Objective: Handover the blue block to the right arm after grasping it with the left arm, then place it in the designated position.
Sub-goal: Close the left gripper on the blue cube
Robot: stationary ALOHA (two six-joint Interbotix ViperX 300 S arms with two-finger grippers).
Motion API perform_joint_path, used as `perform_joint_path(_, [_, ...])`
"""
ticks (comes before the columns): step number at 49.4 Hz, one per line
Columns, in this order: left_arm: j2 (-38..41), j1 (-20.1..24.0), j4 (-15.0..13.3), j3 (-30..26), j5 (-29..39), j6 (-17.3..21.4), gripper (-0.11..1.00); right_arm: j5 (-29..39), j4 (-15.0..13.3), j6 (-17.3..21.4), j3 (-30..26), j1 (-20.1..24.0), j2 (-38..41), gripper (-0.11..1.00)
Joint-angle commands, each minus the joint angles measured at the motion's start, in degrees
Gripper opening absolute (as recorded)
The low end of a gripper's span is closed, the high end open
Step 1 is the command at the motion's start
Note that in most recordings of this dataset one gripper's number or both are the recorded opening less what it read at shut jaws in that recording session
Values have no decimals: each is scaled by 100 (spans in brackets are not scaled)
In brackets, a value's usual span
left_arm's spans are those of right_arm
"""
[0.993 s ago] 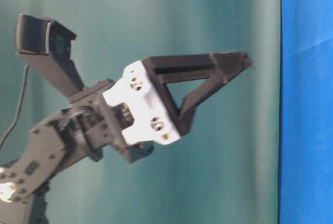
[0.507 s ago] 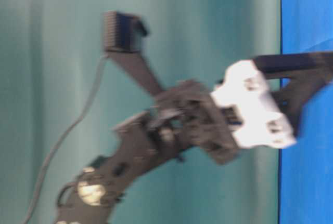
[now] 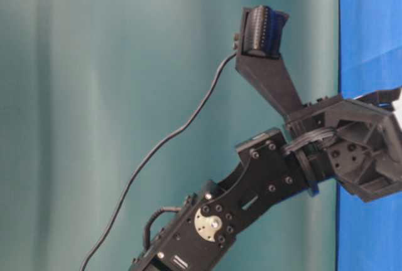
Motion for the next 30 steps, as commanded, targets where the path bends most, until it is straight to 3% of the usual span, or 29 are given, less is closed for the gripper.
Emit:
perform_joint_path(1, [-114,18,9,-44,-70,9,93,-35,-9,0,-141,-18,26,98])
perform_joint_path(22, [-114,18,44,-88,-132,79,91,-35,-9,0,-132,-18,70,97])
perform_joint_path(25, [-114,18,44,-88,-105,79,83,-35,-9,0,-141,-18,70,98])
perform_joint_path(30, [-114,0,53,-88,-62,70,58,-35,-9,0,-141,-18,70,98])
